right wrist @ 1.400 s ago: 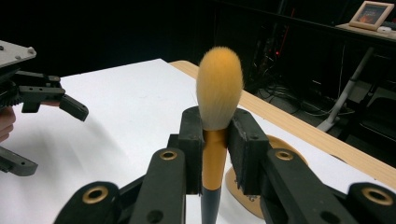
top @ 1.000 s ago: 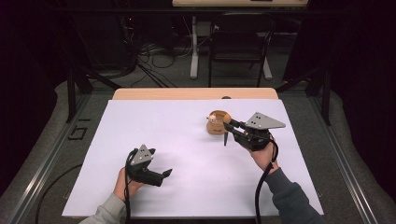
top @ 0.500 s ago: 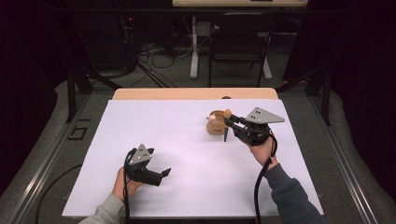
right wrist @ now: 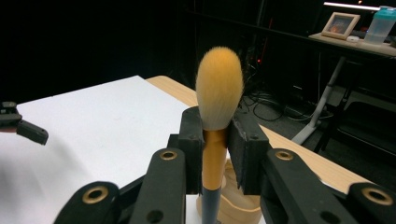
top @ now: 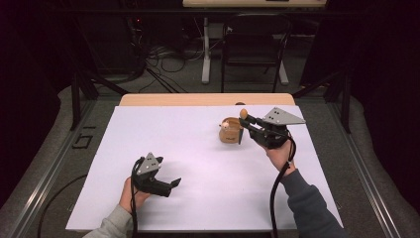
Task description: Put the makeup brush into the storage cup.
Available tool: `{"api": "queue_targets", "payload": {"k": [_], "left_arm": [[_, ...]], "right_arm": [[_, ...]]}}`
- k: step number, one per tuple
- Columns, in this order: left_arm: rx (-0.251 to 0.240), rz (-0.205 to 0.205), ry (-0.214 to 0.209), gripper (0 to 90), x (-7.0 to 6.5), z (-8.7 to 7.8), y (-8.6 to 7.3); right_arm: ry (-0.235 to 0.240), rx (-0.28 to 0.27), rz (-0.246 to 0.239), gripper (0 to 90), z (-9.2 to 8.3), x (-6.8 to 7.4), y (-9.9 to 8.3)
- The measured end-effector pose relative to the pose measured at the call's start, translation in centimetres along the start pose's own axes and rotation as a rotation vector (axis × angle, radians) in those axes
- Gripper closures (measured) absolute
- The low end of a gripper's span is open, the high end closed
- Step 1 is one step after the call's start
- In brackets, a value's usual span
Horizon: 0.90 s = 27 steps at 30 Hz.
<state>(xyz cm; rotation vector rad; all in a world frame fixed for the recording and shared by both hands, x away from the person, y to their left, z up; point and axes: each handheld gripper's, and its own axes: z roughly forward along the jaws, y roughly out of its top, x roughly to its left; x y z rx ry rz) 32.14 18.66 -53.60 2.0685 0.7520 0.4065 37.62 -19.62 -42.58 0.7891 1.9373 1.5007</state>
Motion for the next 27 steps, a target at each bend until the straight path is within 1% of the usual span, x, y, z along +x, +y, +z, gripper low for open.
{"api": "queue_targets", "payload": {"k": [12,16,27], "left_arm": [[-0.005,0.006,0.003,0.0,0.0,0.0,0.0],[-0.005,0.010,0.003,0.0,-0.1,0.1,0.1],[-0.008,0.015,0.008,0.0,-0.2,0.2,0.1]], "right_arm": [[-0.015,-0.034,0.003,76.2,0.1,-0.6,1.2],[-0.018,-0.037,0.004,76.2,0.3,-0.8,1.4],[-0.030,-0.049,0.011,76.3,1.3,-1.5,1.8]]}}
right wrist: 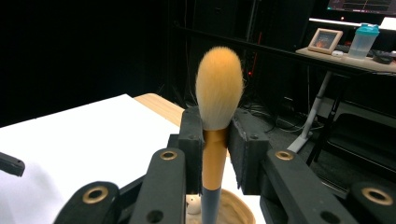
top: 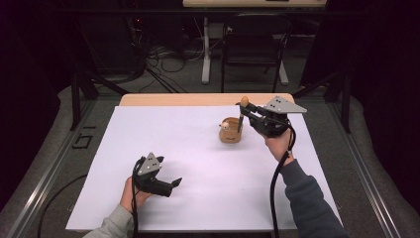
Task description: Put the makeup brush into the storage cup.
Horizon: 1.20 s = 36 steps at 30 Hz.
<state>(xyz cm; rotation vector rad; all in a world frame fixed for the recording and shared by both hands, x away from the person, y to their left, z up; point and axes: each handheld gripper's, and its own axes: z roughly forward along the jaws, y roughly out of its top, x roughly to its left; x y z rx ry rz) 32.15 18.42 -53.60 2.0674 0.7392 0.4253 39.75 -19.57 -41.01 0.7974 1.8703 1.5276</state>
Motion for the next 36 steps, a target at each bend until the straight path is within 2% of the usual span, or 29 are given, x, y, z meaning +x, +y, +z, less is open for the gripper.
{"api": "queue_targets", "payload": {"k": [15,28,36], "left_arm": [[-0.003,0.005,0.004,0.0,0.1,-0.1,0.0],[0.000,0.007,0.015,0.0,0.1,-0.2,0.0],[0.000,0.012,0.015,0.0,0.1,-0.2,0.0]], "right_arm": [[-0.027,-0.027,-0.013,76.3,1.3,-0.5,0.3],[-0.046,-0.003,-0.028,76.3,2.8,-0.9,-0.3],[-0.037,0.008,-0.029,76.3,3.6,-1.1,-0.8]]}}
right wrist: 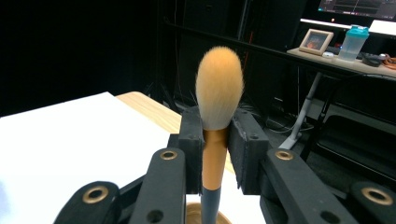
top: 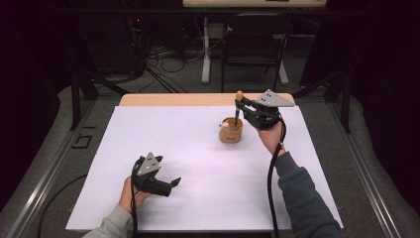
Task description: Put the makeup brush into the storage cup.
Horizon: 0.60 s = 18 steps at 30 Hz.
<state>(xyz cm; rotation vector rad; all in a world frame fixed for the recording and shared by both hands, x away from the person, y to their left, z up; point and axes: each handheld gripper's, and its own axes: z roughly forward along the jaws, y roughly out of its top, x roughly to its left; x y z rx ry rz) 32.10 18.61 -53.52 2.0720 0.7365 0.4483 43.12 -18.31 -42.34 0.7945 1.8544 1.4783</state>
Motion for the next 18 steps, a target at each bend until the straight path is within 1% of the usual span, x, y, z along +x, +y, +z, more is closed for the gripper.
{"api": "queue_targets", "payload": {"k": [10,18], "left_arm": [[0.001,0.004,0.003,0.0,0.0,-0.1,0.0],[0.000,0.004,0.002,0.0,0.0,-0.1,0.0]], "right_arm": [[-0.011,0.026,-0.006,76.2,0.9,-0.1,-0.7],[-0.023,0.044,-0.034,76.2,1.3,0.2,-1.0]]}}
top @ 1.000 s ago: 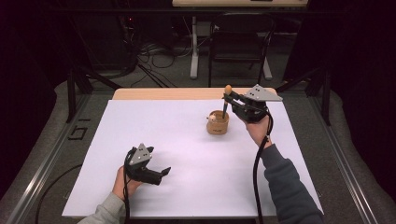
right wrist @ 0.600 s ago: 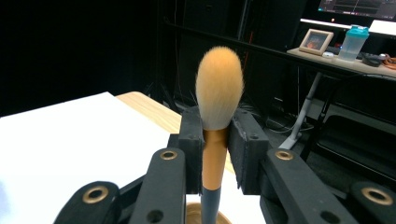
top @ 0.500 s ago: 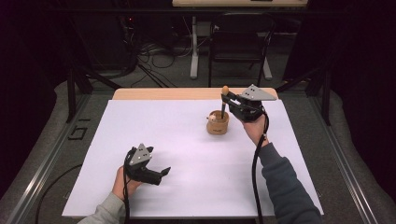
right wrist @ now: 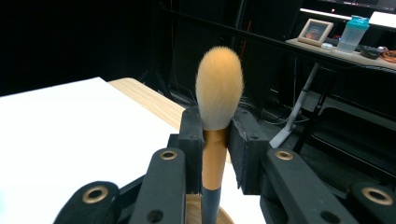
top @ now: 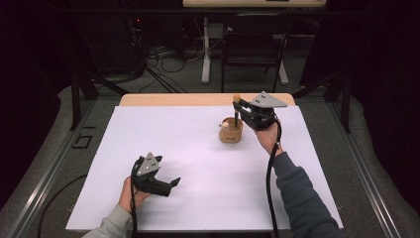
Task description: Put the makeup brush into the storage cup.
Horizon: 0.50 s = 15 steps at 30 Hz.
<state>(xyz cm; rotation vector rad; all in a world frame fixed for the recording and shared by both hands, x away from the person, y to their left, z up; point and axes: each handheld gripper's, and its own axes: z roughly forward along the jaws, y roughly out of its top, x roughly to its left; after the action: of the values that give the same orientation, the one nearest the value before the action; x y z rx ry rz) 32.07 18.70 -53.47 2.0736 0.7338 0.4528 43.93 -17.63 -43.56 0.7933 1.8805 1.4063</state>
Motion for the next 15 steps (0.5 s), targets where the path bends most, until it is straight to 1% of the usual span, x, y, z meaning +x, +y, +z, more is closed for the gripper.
{"api": "queue_targets", "payload": {"k": [1,5,10,11,12,14,15], "left_arm": [[0.000,0.000,0.000,0.0,-0.01,0.01,0.00],[0.001,0.002,0.003,0.0,-0.01,0.00,0.00],[0.004,-0.002,0.002,0.0,0.00,0.01,-0.02],[0.004,0.003,0.003,0.0,0.02,-0.01,0.00],[0.001,0.002,0.006,0.0,-0.02,-0.02,0.01],[0.003,0.006,0.008,0.0,-0.07,-0.07,0.04],[0.003,0.012,0.012,0.0,-0.08,-0.12,0.06]], "right_arm": [[-0.004,0.005,-0.008,76.2,0.03,0.05,-0.03],[-0.006,0.014,-0.015,76.2,0.26,0.12,-0.23],[-0.005,0.020,-0.013,75.2,0.46,0.13,-0.46],[-0.001,0.019,-0.004,68.2,0.42,0.10,-0.48],[0.010,0.026,0.006,54.7,0.45,0.01,-0.43],[0.052,0.104,0.033,32.3,0.73,-0.18,-0.15],[0.061,0.113,0.036,27.6,0.69,-0.18,-0.14]]}}
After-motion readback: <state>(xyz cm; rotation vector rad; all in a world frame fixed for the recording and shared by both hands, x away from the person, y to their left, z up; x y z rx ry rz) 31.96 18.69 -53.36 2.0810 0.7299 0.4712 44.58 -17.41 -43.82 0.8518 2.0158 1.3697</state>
